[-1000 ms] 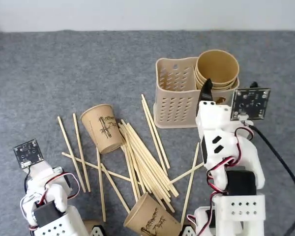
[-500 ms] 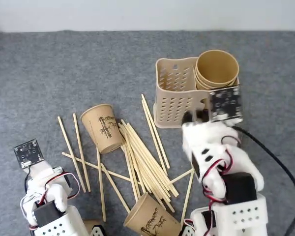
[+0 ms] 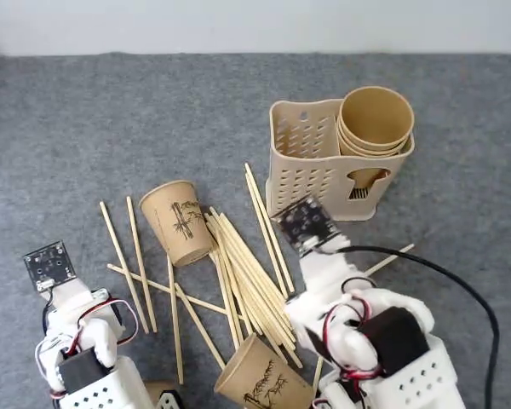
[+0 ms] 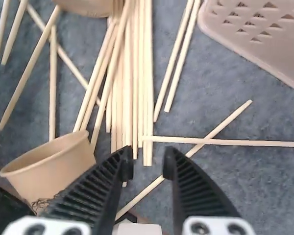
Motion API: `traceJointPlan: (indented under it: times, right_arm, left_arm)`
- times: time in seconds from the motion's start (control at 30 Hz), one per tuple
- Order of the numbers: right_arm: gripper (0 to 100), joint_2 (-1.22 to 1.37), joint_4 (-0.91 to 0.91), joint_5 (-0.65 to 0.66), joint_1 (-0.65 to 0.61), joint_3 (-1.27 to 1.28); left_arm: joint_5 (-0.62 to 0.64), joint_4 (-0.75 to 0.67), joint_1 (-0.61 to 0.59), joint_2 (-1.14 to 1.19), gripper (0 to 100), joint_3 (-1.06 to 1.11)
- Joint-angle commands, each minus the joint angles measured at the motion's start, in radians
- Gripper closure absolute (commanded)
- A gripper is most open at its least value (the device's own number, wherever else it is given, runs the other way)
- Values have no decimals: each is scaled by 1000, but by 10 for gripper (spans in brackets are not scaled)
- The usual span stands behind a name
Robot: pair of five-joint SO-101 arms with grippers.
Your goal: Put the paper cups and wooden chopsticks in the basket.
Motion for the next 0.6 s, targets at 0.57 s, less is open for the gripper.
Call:
traceJointPlan:
  times: [0.57]
  right_arm:
    - [710,410,119,-183,-237,-288]
  left_arm:
    - [-2,-3,-5,-14,983,-12]
